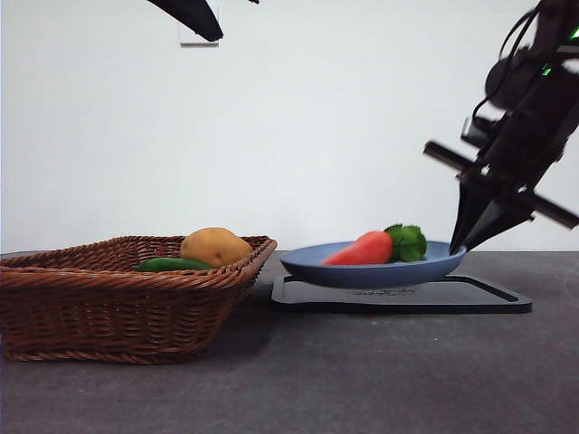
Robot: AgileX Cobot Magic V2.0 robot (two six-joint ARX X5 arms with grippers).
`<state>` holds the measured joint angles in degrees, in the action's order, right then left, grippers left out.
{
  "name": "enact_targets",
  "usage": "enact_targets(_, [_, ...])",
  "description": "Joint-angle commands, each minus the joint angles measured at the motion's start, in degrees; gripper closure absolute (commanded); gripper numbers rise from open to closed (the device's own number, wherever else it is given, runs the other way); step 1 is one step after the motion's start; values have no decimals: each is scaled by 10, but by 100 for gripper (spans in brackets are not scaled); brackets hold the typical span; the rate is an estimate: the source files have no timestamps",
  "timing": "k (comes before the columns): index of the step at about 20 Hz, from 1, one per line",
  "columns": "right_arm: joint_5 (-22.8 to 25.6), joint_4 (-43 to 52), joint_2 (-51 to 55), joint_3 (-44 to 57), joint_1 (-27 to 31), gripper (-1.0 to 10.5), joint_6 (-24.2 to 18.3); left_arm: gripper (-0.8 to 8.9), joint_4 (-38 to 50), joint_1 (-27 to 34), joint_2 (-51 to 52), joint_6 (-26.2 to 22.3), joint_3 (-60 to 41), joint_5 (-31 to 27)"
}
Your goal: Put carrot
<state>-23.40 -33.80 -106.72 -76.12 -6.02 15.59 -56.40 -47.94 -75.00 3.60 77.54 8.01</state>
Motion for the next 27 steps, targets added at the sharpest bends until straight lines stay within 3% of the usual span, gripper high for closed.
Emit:
enact_targets(1, [-4,3,-49,-45,3,941,0,553,4,-3,-7,-7,7,-5])
enact_targets(5, [-3,7,-76,-54,11,931,0,553,17,-3,-7,-7,7,-5])
enact_targets(9, [-3,10,-77,-54,12,741,-1,553,41,-3,-7,-7,7,-5])
enact_targets(11, [-8,10,-68,-55,16,737,-3,555,70,-3,-7,-7,7,-7])
enact_targets(15, [-2,-22,17,-55,22,740,-27,555,162,-3,-7,-39,7,-85])
enact_targets(19, [56,-96,126,-55,21,764,-61,557,315,-2,-8,-54,7,-204])
enact_targets(21, [77,-127,172,-55,3,843,-77,569,414,2,-10,-53,7,-214])
enact_targets(23, [97,-153,217,-55,-17,909,-93,690,479,6,-10,-53,7,-214])
enact_targets(24, [119,-165,240,-54,-30,935,-102,780,492,10,-10,-53,7,-214])
enact_targets(27, [194,-193,301,-52,-76,944,-112,807,462,44,-10,-69,7,-214])
